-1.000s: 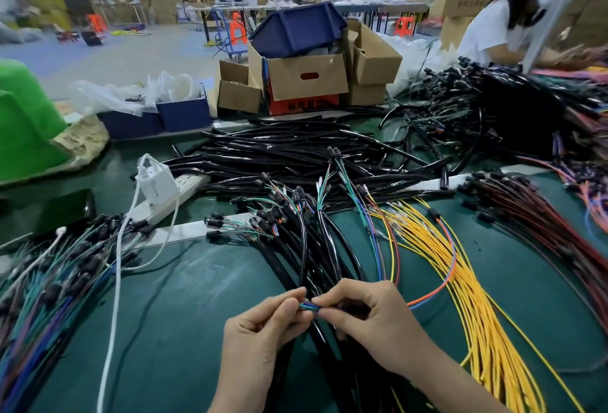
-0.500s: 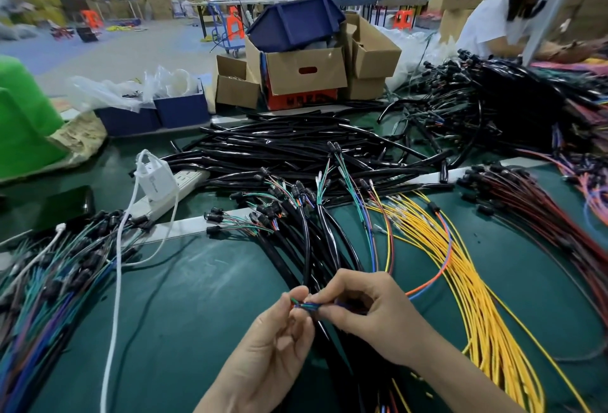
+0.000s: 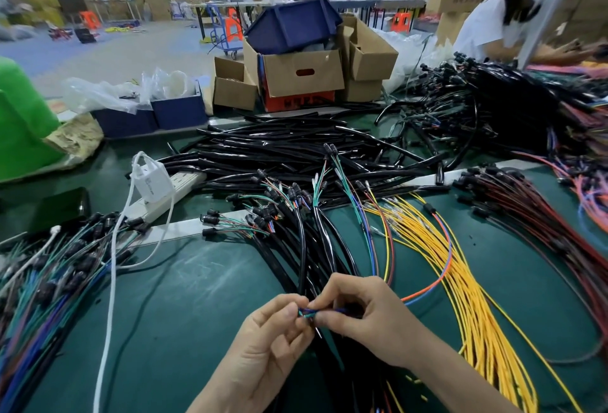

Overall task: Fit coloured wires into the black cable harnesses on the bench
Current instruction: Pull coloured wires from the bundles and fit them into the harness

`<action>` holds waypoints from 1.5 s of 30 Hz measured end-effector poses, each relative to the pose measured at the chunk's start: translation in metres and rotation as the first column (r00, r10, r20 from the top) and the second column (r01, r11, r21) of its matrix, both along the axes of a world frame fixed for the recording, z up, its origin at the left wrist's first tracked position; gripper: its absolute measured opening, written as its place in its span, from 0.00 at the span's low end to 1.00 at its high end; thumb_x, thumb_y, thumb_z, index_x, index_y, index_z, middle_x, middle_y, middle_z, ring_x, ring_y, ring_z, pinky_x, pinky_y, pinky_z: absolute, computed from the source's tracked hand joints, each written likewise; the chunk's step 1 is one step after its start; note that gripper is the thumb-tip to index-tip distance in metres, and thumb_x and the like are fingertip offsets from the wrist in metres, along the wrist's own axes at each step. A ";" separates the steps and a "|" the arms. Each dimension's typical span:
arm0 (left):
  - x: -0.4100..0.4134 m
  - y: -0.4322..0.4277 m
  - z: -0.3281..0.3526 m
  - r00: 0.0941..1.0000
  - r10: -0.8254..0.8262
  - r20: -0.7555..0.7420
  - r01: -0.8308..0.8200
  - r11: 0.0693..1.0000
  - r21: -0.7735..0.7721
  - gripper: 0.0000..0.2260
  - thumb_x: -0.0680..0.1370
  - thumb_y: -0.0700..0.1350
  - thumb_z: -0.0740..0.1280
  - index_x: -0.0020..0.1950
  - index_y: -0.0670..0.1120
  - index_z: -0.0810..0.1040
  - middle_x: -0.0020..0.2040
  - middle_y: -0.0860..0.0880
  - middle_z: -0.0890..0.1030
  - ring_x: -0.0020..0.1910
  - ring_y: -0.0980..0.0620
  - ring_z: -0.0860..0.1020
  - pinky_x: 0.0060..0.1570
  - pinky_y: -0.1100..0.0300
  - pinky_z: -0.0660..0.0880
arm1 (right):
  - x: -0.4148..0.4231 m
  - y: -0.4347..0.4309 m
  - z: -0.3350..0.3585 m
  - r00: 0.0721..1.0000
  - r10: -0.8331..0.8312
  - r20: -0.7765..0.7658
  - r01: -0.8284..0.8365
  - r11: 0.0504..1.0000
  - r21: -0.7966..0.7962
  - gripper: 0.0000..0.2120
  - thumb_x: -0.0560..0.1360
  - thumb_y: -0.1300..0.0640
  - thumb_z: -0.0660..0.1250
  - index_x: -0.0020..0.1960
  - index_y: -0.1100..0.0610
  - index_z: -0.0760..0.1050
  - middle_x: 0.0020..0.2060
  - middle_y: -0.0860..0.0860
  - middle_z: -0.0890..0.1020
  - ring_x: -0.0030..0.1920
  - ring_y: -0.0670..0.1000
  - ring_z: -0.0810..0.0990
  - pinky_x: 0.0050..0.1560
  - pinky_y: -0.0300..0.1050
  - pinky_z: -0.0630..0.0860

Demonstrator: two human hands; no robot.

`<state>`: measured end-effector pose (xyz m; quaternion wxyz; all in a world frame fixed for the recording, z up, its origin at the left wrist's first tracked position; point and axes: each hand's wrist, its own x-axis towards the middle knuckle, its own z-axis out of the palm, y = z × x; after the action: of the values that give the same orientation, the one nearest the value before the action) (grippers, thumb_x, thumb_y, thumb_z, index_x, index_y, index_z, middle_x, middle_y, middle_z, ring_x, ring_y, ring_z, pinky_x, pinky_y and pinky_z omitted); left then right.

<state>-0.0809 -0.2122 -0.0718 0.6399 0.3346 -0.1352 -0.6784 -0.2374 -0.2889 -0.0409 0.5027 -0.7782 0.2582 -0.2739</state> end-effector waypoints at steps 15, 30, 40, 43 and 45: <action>0.001 0.001 -0.004 0.683 0.288 0.671 -0.166 0.956 -0.241 0.04 0.64 0.40 0.73 0.38 0.43 0.82 0.33 0.41 0.82 0.32 0.49 0.81 0.37 0.65 0.77 | 0.003 0.003 -0.007 0.990 -0.124 -0.074 0.096 0.948 -0.303 0.02 0.70 0.56 0.70 0.42 0.52 0.78 0.34 0.39 0.79 0.35 0.42 0.78 0.36 0.33 0.71; 0.015 0.004 0.004 0.471 0.348 0.811 -0.069 0.931 -0.360 0.07 0.67 0.36 0.72 0.41 0.46 0.86 0.39 0.41 0.81 0.37 0.46 0.83 0.41 0.57 0.80 | 0.005 0.002 -0.009 0.992 -0.119 0.030 0.122 0.926 -0.357 0.04 0.71 0.55 0.72 0.42 0.55 0.81 0.36 0.43 0.83 0.36 0.41 0.80 0.38 0.38 0.76; 0.024 0.000 0.027 0.347 0.163 0.924 0.184 0.954 -0.237 0.06 0.69 0.39 0.72 0.43 0.47 0.85 0.40 0.46 0.81 0.39 0.48 0.83 0.45 0.55 0.81 | -0.001 -0.004 -0.009 0.999 -0.036 0.003 0.036 0.997 -0.070 0.05 0.70 0.62 0.74 0.38 0.58 0.79 0.34 0.49 0.83 0.34 0.49 0.80 0.38 0.43 0.75; 0.027 -0.004 0.035 0.494 -0.015 0.869 0.255 0.958 -0.128 0.07 0.70 0.32 0.71 0.42 0.42 0.85 0.41 0.43 0.80 0.43 0.45 0.83 0.49 0.53 0.80 | -0.001 -0.004 -0.010 0.999 -0.030 0.030 0.031 0.999 -0.022 0.08 0.69 0.63 0.72 0.35 0.55 0.76 0.33 0.54 0.81 0.32 0.51 0.75 0.36 0.47 0.71; 0.032 -0.012 0.041 0.489 -0.081 0.869 0.304 0.949 -0.082 0.09 0.72 0.28 0.68 0.43 0.39 0.84 0.42 0.43 0.81 0.46 0.40 0.83 0.51 0.50 0.80 | -0.001 -0.006 -0.010 0.998 -0.041 0.047 0.041 0.999 0.009 0.08 0.70 0.62 0.72 0.35 0.54 0.76 0.32 0.53 0.81 0.32 0.46 0.73 0.35 0.43 0.69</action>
<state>-0.0489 -0.2241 -0.0308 0.4422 0.5332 -0.5453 -0.4720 -0.2386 -0.2949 -0.0506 0.5061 -0.7640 0.2634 -0.3014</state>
